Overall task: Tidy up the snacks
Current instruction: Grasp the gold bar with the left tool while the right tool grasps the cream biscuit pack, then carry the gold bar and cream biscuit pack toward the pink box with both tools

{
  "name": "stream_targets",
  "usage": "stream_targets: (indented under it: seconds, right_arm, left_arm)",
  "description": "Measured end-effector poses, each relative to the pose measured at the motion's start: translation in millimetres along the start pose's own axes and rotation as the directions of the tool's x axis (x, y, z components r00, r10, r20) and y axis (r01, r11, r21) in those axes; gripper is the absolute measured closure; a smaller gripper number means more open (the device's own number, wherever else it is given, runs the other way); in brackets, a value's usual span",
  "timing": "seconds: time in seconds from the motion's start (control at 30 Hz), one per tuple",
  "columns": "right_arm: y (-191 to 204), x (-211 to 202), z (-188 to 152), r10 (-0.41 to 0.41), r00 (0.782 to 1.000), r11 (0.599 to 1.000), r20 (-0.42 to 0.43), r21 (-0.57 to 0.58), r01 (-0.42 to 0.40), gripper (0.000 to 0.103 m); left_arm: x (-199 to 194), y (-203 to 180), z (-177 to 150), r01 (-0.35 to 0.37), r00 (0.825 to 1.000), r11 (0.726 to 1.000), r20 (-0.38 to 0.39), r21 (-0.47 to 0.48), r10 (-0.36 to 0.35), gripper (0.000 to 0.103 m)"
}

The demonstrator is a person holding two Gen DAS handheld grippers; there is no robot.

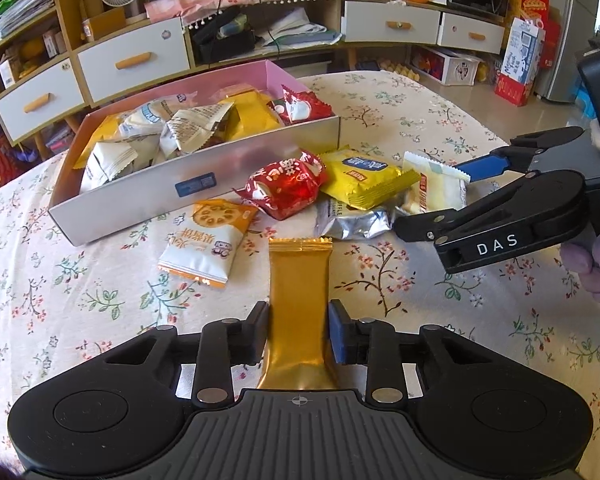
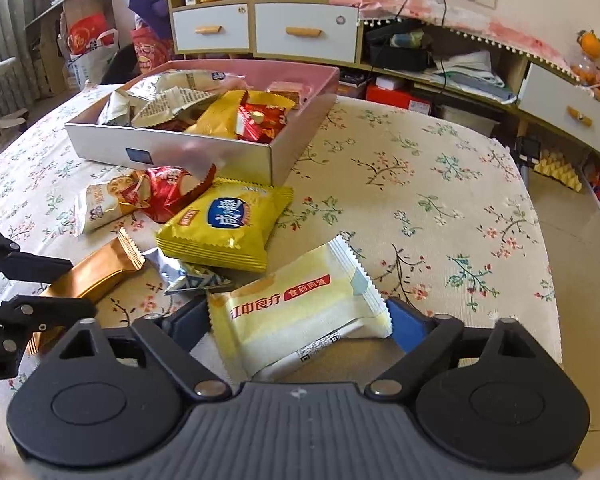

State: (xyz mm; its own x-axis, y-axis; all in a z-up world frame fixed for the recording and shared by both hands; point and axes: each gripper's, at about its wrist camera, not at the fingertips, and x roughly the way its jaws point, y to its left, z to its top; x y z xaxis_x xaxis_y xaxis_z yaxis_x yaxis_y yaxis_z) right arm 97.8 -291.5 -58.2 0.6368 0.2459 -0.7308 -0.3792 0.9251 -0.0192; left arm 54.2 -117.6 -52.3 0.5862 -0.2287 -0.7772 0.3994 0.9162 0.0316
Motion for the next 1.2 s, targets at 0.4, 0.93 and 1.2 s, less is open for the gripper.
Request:
stream_targets:
  seconds: [0.4, 0.93, 1.2]
  right_arm:
    - [8.2, -8.0, 2.7, -0.013, 1.000, 0.999, -0.004, -0.053, 0.013, 0.041]
    - [8.8, -36.0, 15.5, -0.016, 0.998, 0.998, 0.064, -0.057, 0.020, 0.042]
    - [15.3, -47.1, 21.0, -0.004, 0.995, 0.997, 0.101, -0.075, 0.011, 0.042]
  left_arm:
    - [-7.3, 17.4, -3.4, 0.002, 1.000, 1.000, -0.003, -0.029, -0.002, 0.075]
    - [-25.0, 31.1, 6.3, 0.021, 0.999, 0.999, 0.031, -0.040, -0.020, 0.074]
    - [-32.3, 37.3, 11.9, 0.028, 0.998, 0.999, 0.053, -0.043, -0.025, 0.074]
